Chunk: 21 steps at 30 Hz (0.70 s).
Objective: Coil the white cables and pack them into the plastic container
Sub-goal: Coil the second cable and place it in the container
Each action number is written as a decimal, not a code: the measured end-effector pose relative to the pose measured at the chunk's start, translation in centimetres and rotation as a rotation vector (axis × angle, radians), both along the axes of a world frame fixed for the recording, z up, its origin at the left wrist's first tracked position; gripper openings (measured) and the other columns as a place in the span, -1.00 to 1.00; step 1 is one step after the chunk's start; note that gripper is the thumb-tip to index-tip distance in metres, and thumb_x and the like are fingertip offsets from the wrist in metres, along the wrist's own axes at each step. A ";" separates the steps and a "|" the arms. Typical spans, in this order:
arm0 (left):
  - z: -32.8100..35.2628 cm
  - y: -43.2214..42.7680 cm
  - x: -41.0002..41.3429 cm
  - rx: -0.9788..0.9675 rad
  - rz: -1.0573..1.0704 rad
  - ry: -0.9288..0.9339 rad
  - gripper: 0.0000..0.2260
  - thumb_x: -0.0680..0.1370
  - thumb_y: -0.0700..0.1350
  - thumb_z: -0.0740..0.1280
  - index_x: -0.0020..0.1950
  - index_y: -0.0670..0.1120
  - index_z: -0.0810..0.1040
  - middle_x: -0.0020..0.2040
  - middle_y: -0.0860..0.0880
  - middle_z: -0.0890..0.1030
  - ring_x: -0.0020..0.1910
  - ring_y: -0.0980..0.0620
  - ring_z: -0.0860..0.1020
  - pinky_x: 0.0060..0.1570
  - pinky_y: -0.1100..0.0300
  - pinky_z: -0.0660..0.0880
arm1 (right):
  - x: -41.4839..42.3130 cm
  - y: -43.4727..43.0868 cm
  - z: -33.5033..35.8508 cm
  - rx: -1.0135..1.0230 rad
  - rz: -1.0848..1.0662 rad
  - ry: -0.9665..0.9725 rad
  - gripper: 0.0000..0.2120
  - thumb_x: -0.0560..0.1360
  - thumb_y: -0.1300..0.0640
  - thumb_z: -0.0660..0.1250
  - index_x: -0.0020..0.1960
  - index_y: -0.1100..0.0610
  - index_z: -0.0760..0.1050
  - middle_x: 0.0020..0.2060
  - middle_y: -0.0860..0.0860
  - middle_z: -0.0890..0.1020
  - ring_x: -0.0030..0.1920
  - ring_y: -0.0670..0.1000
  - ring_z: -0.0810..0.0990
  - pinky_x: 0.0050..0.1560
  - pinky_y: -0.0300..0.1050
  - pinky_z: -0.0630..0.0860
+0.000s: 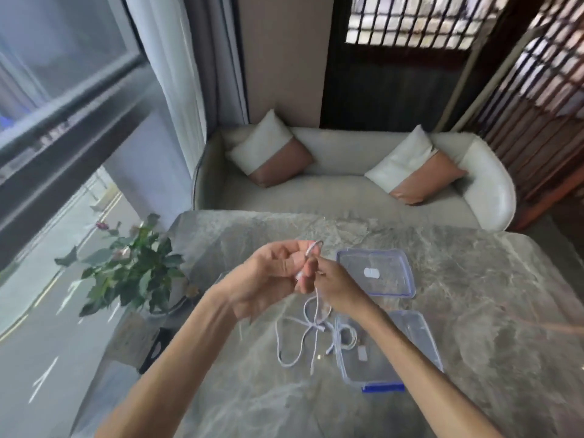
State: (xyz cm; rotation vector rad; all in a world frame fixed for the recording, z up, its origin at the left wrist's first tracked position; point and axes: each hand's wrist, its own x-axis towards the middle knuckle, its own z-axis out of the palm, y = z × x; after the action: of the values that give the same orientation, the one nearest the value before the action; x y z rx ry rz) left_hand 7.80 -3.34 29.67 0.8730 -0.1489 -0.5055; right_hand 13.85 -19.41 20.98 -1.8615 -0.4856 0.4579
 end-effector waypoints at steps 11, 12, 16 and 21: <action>5.7 -6.3 4.8 0.140 0.258 -0.400 -0.77 0.56 -0.48 0.16 -0.01 -0.14 0.35 0.04 -0.22 0.63 -0.10 -0.10 0.64 -0.11 0.16 0.51 | -5.8 -6.2 7.2 0.254 -0.098 -0.095 -0.77 0.61 -0.06 0.20 0.11 -0.08 0.61 -0.45 -0.05 0.33 -0.45 -0.06 0.35 -0.30 -0.12 0.41; 5.5 -6.8 5.2 0.248 0.326 -0.457 -0.77 0.58 -0.48 0.14 0.02 -0.15 0.33 0.08 -0.25 0.61 -0.10 -0.11 0.63 -0.09 0.15 0.51 | -6.3 -7.1 7.6 0.195 -0.107 -0.125 -0.75 0.60 -0.10 0.19 0.16 -0.10 0.59 -0.42 -0.02 0.33 -0.45 -0.06 0.33 -0.34 -0.14 0.35; 4.0 -9.2 4.8 0.728 0.283 -0.739 -0.92 0.61 -0.41 0.14 0.06 -0.31 0.37 -0.01 -0.08 0.59 -0.14 -0.03 0.58 -0.13 0.14 0.55 | -7.1 -10.1 10.8 -0.051 -0.113 -0.372 -0.73 0.60 -0.13 0.17 0.11 -0.07 0.59 -0.28 0.14 0.59 -0.31 0.09 0.48 -0.25 -0.03 0.43; 4.2 -12.2 0.9 0.655 0.167 -0.724 -0.81 0.68 -0.18 0.10 0.03 -0.23 0.47 -0.22 -0.08 0.49 -0.23 0.05 0.44 -0.15 0.20 0.41 | -5.5 -15.2 15.4 -0.217 -0.422 -0.911 -0.77 0.53 -0.12 0.33 -0.11 -0.04 0.70 -0.24 -0.13 0.70 -0.24 -0.09 0.67 -0.21 -0.05 0.58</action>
State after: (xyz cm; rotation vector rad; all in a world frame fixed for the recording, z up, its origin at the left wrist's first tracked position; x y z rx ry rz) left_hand 8.72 -15.53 33.90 1.6748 -0.5873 -0.0461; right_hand 8.31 -34.56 36.37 -2.2507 -0.6215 -0.6848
